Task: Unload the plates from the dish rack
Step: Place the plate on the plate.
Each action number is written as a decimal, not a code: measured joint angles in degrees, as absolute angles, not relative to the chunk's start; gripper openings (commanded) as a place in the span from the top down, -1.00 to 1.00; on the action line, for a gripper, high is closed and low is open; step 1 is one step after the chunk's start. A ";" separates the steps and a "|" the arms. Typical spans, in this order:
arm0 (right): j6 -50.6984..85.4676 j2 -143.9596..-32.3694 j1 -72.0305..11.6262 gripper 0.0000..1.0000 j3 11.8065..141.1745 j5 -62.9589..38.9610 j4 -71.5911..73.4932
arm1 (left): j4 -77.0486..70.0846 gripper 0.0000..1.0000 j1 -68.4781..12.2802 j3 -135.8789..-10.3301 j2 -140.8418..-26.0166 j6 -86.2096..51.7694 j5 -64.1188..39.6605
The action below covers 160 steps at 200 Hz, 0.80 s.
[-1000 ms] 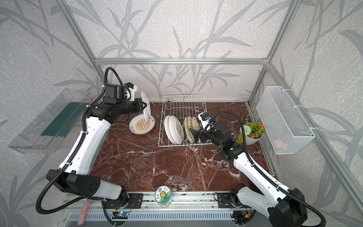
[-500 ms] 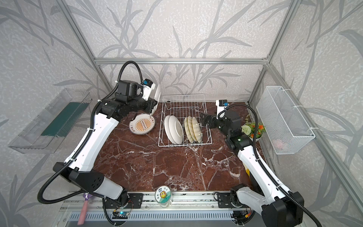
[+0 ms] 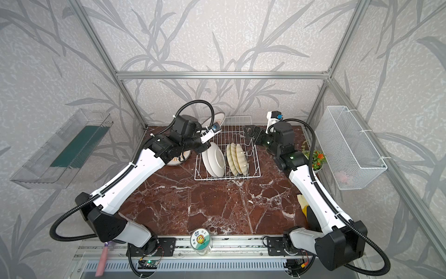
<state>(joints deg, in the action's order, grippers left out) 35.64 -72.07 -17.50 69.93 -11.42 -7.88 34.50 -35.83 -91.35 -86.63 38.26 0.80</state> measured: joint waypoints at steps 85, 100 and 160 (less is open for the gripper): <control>47.16 -86.50 -18.06 -0.85 83.44 -15.55 -10.72 | 24.62 1.00 -38.54 -83.22 -83.00 52.64 2.52; 48.45 -88.55 -18.81 -0.79 84.51 -15.94 -11.14 | 23.90 1.00 -39.09 -81.91 -82.32 54.26 3.11; 49.91 -92.05 -22.35 -0.57 86.96 -17.06 -13.02 | 24.93 1.00 -40.58 -80.77 -82.65 57.89 4.60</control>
